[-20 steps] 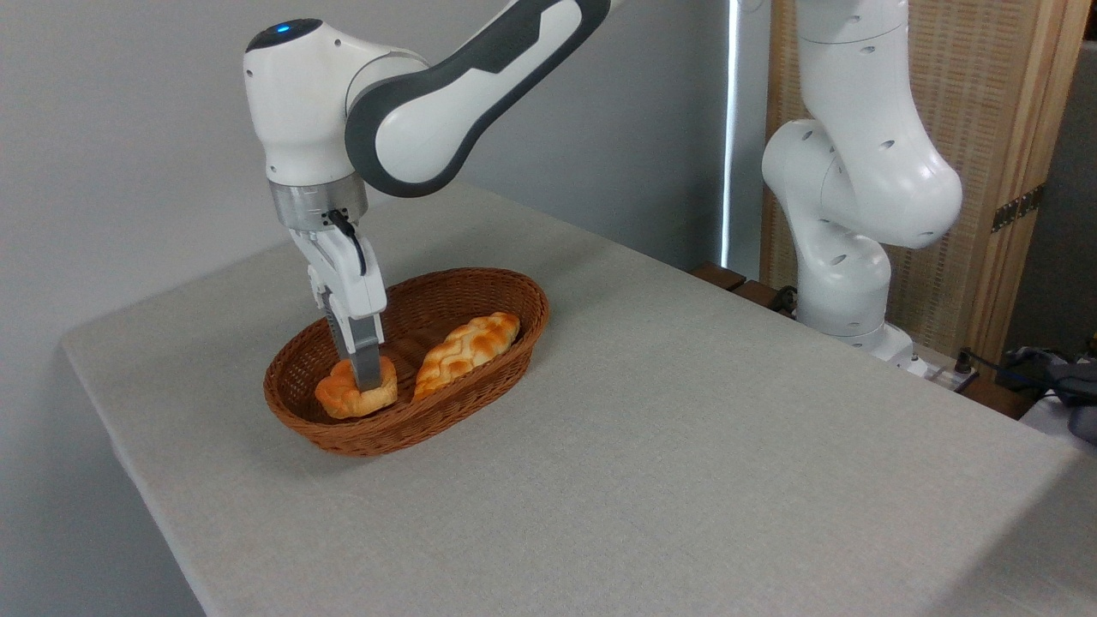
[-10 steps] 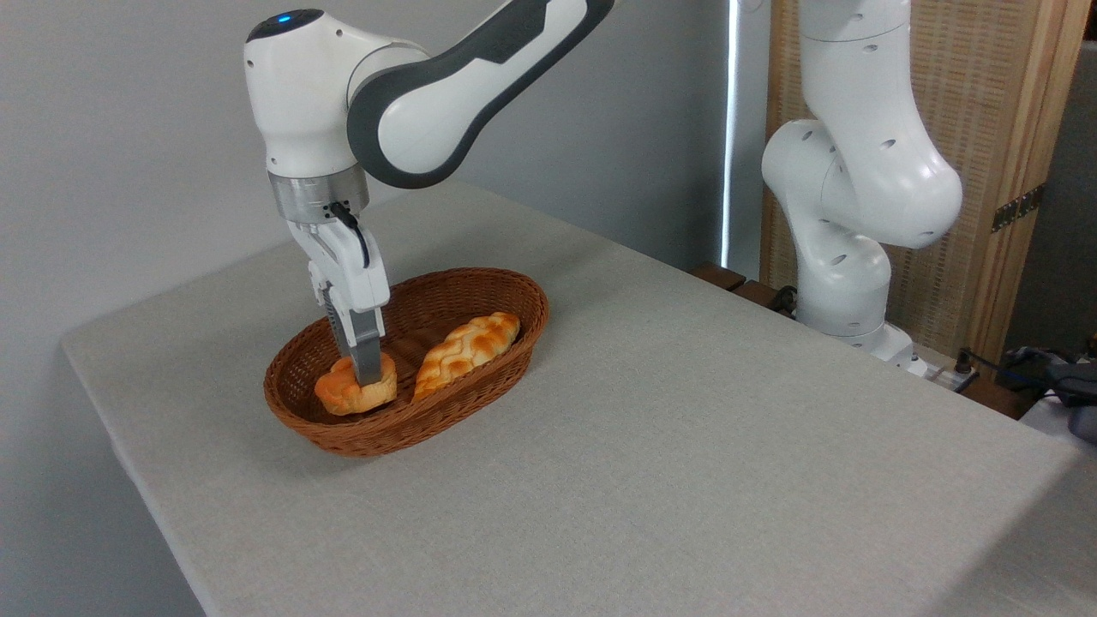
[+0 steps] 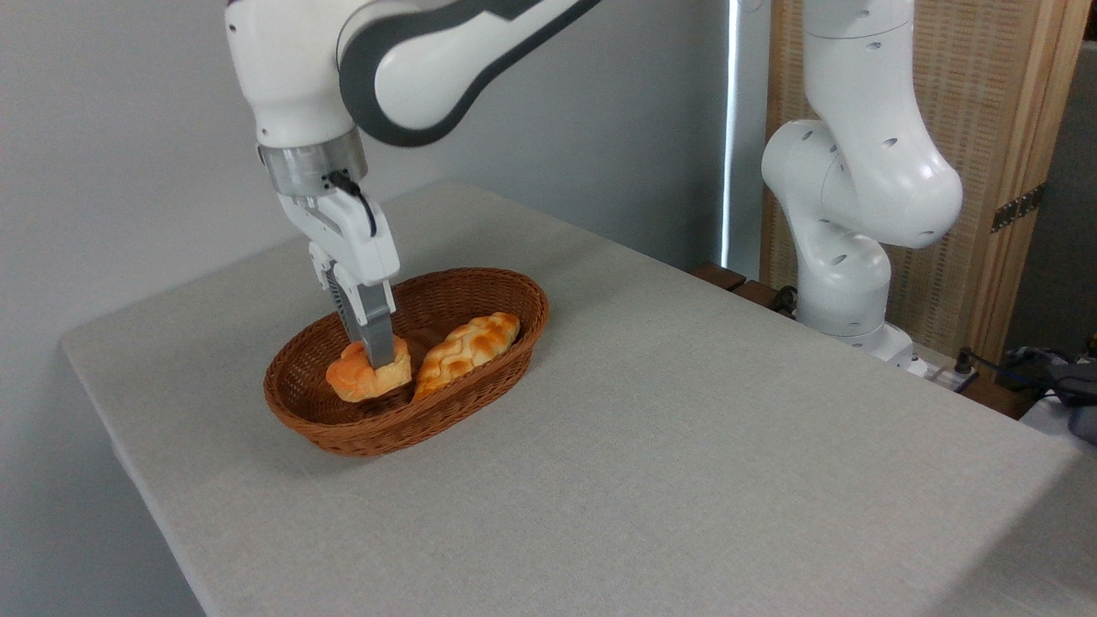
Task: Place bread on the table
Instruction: 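Lift the bun out of the basket and carry it beside the basket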
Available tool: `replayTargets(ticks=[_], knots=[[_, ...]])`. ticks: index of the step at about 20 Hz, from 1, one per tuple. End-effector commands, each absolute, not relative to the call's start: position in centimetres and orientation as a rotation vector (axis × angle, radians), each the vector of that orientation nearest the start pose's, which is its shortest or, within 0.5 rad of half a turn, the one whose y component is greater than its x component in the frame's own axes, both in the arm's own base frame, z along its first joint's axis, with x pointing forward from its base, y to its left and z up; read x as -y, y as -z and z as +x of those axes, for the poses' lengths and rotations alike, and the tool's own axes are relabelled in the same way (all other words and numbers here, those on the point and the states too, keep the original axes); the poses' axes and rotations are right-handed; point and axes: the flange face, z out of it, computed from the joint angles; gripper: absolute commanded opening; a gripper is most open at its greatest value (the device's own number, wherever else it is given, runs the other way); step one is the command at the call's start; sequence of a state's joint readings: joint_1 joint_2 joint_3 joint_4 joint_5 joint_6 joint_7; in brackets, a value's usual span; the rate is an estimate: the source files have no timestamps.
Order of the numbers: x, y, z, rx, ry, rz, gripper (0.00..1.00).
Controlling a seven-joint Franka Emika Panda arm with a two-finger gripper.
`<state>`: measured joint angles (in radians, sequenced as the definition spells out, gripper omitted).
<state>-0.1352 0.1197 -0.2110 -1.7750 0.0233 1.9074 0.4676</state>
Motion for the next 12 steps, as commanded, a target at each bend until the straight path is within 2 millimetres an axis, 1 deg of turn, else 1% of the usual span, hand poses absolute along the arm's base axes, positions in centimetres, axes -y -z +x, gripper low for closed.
replayTargets(ticks=[1,4,6,8,10,12], knots=[[15.9,-53.0,57.0,-1.152,-0.031,-2.915,0.33],[13.3,-54.3,57.0,-1.113,-0.062,-2.912,0.34],[10.1,-54.6,57.5,-1.064,-0.056,-2.923,0.34],[6.9,-54.5,58.0,-1.046,-0.07,-2.883,0.34],[4.9,-54.5,58.3,-1.007,-0.077,-2.874,0.34],[3.7,-53.9,58.6,-1.023,-0.084,-2.854,0.36]])
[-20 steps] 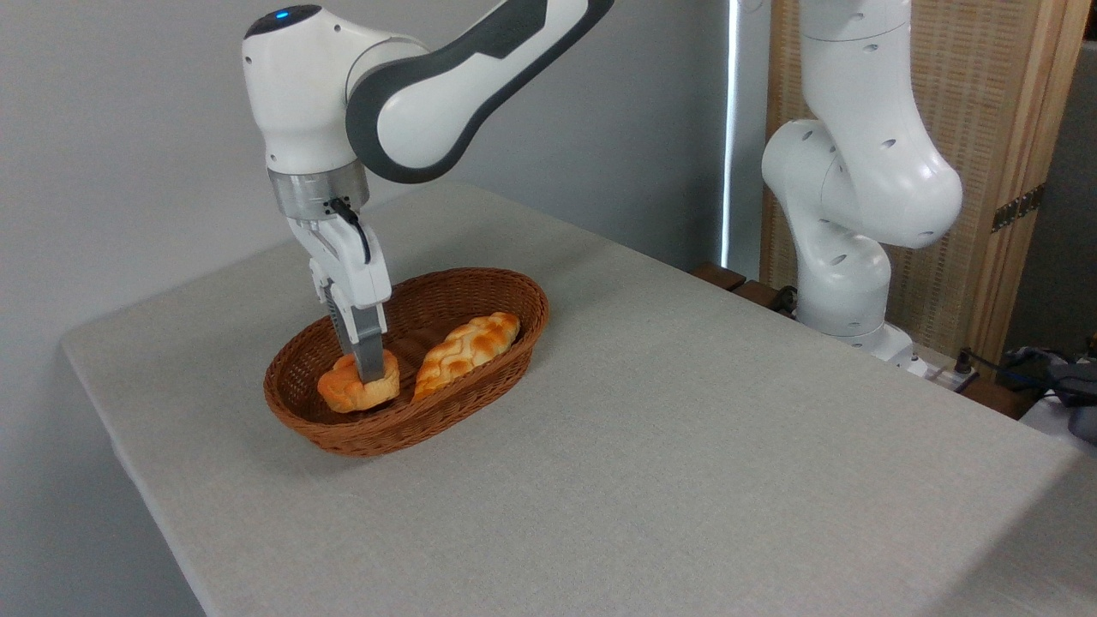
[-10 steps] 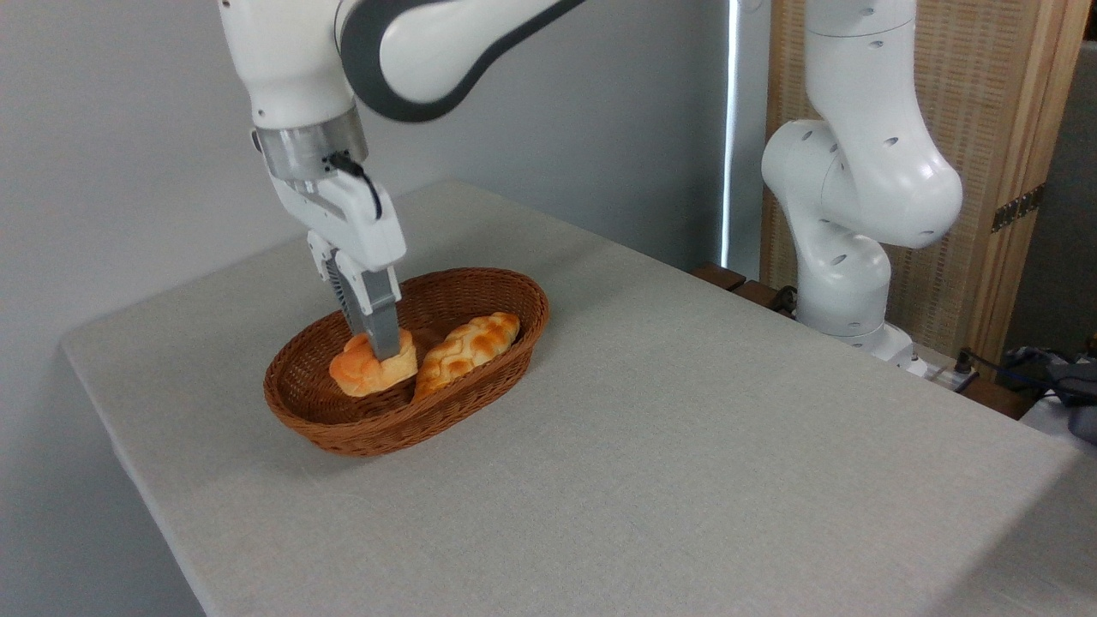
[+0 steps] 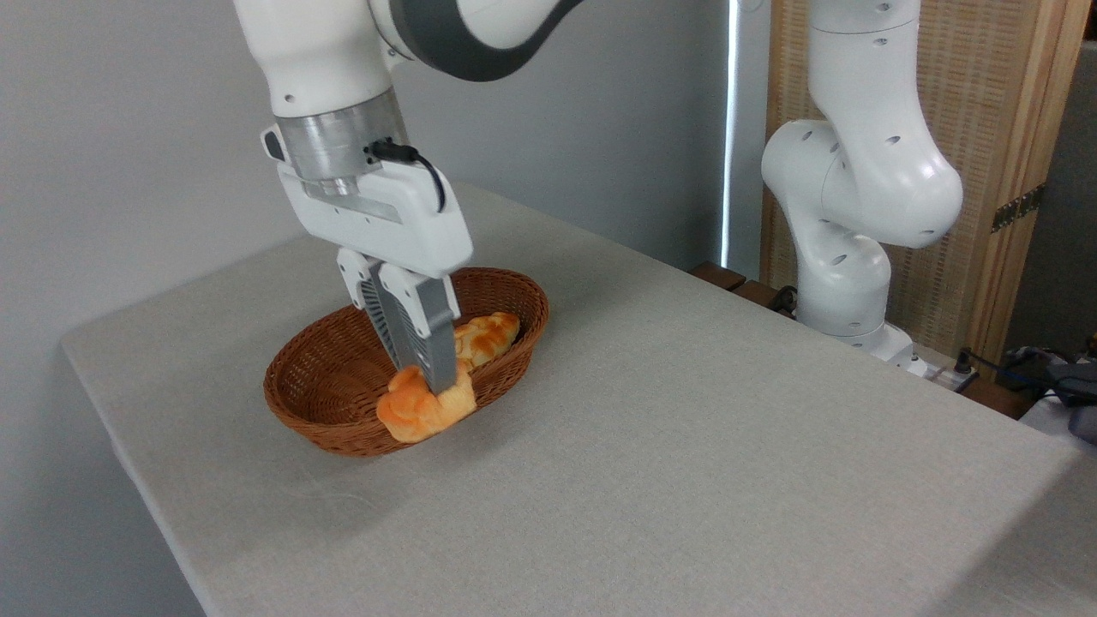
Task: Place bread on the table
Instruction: 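Lift the bun out of the basket and carry it beside the basket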
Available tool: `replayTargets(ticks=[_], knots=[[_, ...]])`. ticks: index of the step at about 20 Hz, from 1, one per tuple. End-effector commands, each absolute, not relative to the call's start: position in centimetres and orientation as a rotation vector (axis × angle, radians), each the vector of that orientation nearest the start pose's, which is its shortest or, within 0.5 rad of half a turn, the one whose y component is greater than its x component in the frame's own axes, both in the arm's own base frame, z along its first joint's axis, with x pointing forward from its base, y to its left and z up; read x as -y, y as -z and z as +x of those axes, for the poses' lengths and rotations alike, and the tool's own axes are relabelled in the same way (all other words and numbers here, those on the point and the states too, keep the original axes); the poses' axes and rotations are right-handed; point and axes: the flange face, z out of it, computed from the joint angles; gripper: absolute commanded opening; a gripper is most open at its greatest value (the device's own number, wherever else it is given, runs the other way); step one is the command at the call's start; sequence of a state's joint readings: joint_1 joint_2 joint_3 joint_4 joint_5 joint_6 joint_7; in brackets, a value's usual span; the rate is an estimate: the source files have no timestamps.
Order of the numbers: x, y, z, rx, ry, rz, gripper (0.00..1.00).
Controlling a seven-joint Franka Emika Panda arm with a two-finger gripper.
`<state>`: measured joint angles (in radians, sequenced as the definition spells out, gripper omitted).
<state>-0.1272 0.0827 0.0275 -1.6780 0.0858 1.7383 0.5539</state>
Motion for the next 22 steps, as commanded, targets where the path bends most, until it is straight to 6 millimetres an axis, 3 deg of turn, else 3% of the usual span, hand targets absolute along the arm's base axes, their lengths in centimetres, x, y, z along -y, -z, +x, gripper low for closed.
replayTargets(ticks=[1,2,6,11,16,22], knots=[[2.9,-53.3,58.9,-1.011,-0.096,-2.842,0.37],[2.1,-52.5,59.3,-0.996,-0.108,-2.836,0.38],[2.4,-50.7,59.8,-1.014,-0.132,-2.807,0.56],[2.2,-51.2,59.9,-1.021,-0.127,-2.747,0.82],[2.6,-51.3,59.7,-1.028,-0.127,-2.747,0.99],[2.9,-51.3,59.5,-1.033,-0.139,-2.747,1.0]])
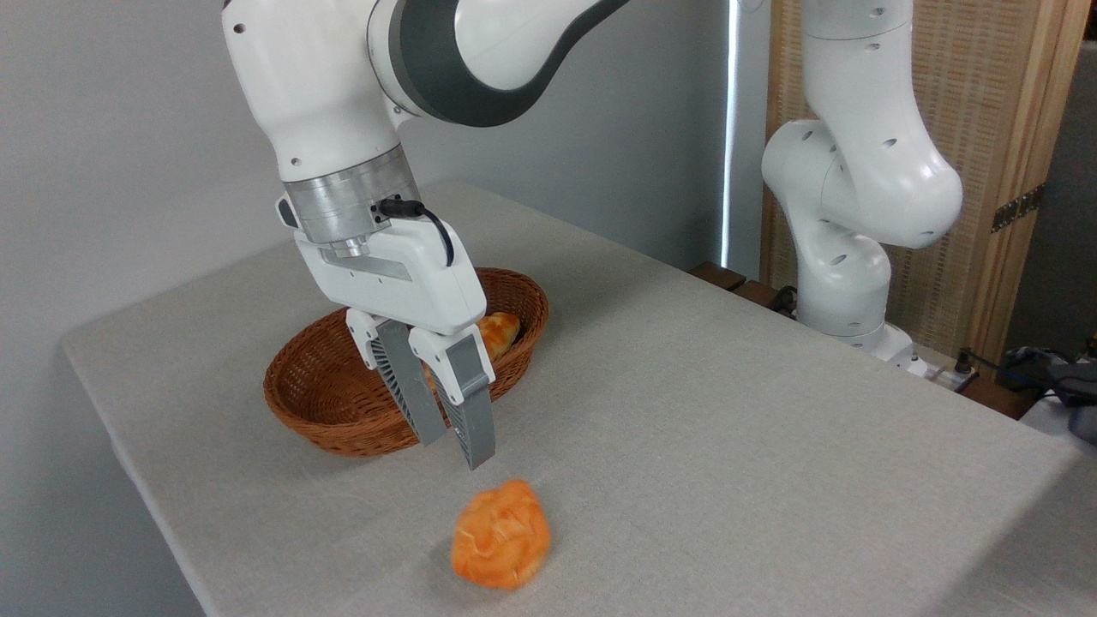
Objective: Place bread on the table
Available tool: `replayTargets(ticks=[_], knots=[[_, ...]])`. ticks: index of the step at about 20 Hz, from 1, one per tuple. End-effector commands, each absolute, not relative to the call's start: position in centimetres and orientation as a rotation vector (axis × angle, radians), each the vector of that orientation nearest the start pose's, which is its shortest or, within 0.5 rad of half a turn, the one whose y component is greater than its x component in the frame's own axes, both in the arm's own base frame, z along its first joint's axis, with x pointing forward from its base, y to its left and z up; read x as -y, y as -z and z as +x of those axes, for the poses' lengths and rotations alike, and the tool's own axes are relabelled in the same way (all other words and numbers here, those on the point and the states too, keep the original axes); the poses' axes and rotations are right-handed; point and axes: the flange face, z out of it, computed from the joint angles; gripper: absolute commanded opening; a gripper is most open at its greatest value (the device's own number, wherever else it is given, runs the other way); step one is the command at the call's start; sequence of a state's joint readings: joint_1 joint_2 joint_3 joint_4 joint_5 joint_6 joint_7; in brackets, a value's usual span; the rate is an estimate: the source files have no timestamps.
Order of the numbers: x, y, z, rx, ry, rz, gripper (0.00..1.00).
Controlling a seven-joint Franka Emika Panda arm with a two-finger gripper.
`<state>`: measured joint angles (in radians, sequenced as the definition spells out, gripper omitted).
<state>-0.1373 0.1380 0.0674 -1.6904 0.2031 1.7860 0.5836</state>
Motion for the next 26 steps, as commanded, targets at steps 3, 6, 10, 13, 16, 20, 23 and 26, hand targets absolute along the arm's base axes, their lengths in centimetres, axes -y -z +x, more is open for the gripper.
replayTargets(ticks=[3,6,10,13,16,20,23,26], knots=[[3.5,-51.6,59.4,-1.036,-0.131,-2.75,1.0],[3.4,-53.2,58.6,-1.028,-0.12,-2.765,1.0],[3.1,-55.4,57.6,-0.999,-0.042,-2.875,1.0],[2.4,-57.3,56.6,-0.968,0.004,-2.961,1.0],[3.4,-59.1,54.9,-0.999,-0.021,-3.008,1.0],[4.0,-62.2,53.2,-1.038,-0.031,-3.058,1.0],[4.6,-63.1,52.8,-1.11,-0.009,-3.022,1.0],[3.9,-63.1,53.0,-1.166,-0.005,-3.0,1.0]])
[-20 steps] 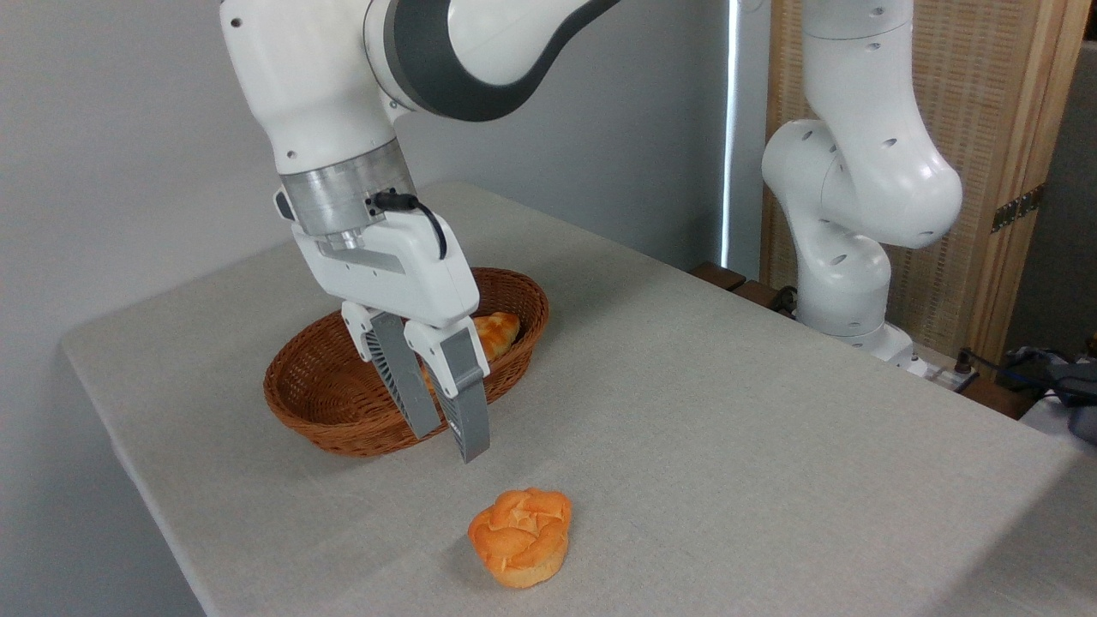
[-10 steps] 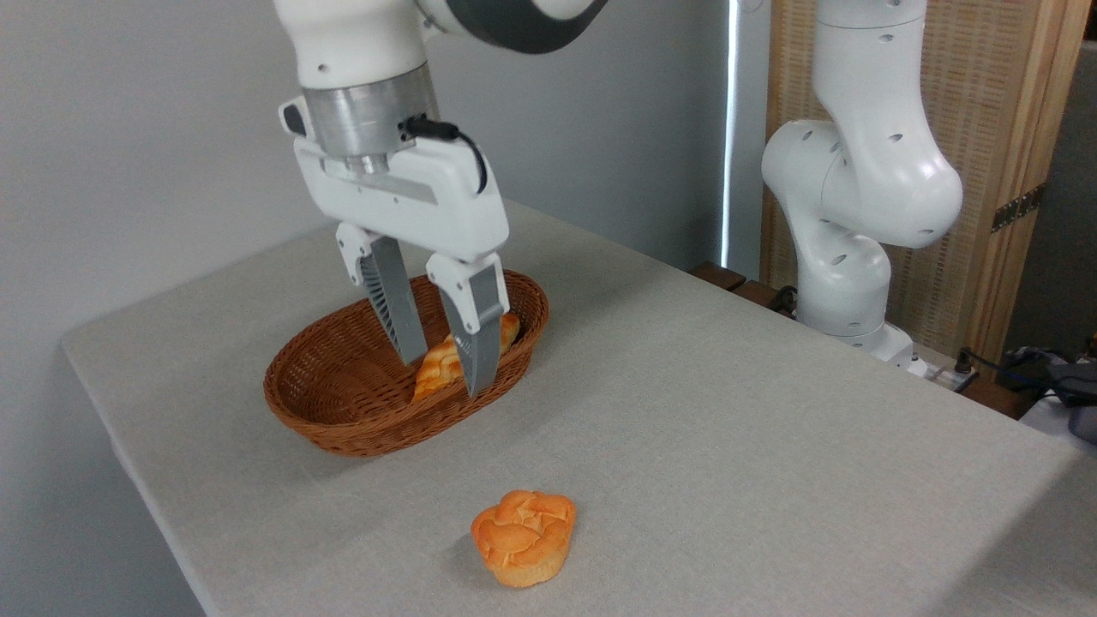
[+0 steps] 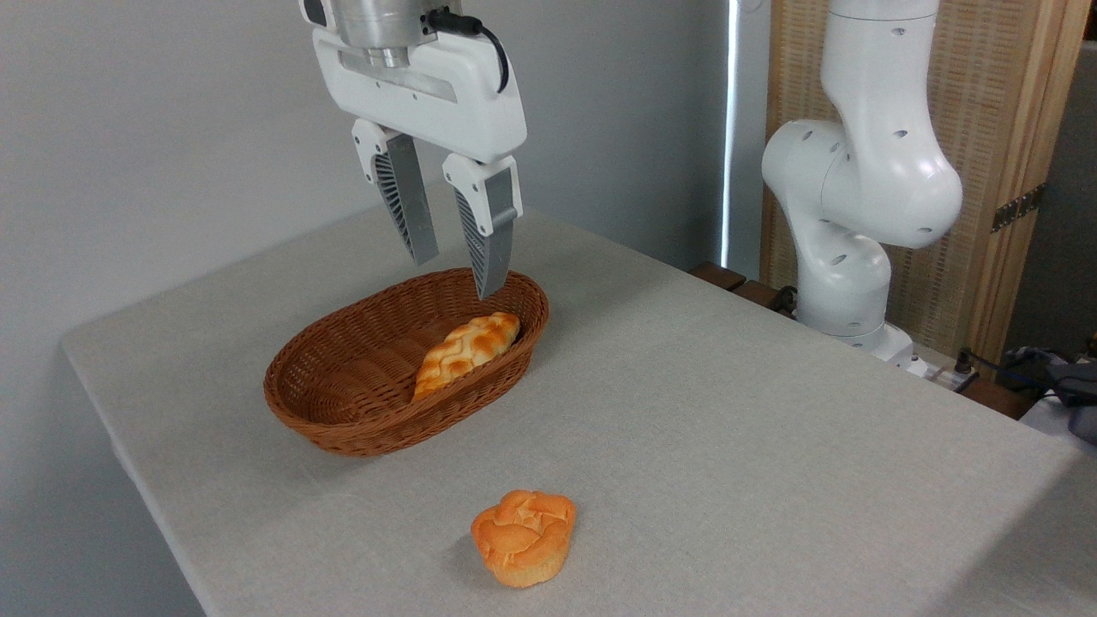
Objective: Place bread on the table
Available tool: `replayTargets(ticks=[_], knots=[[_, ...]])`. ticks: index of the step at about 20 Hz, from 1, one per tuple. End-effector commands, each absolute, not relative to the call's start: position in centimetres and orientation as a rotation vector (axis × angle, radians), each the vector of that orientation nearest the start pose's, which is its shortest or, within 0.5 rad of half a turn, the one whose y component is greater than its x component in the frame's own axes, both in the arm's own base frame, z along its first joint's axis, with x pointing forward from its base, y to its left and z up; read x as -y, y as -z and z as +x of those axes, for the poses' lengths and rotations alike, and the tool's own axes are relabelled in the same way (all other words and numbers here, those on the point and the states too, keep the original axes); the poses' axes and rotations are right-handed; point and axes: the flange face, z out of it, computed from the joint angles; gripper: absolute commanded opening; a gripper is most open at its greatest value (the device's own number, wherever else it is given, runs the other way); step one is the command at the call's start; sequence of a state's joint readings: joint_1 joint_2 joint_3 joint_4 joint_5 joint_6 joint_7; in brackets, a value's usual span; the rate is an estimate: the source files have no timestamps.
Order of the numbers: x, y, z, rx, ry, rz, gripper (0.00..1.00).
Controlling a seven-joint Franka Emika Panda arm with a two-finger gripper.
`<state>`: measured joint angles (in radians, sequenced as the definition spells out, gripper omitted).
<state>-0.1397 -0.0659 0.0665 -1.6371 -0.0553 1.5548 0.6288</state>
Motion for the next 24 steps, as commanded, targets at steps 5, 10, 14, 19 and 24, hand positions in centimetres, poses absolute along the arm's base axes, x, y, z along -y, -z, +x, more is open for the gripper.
replayTargets(ticks=[5,10,14,19,24], knots=[[4.2,-62.4,53.5,-1.17,-0.014,-2.997,1.0],[5.0,-62.3,53.8,-1.189,0.016,-2.988,1.0],[5.6,-62.4,53.7,-1.207,0.017,-2.973,1.0],[5.1,-62.4,54.2,-1.188,0.053,-2.968,1.0],[4.7,-62.9,54.7,-1.181,0.12,-2.951,1.0]])
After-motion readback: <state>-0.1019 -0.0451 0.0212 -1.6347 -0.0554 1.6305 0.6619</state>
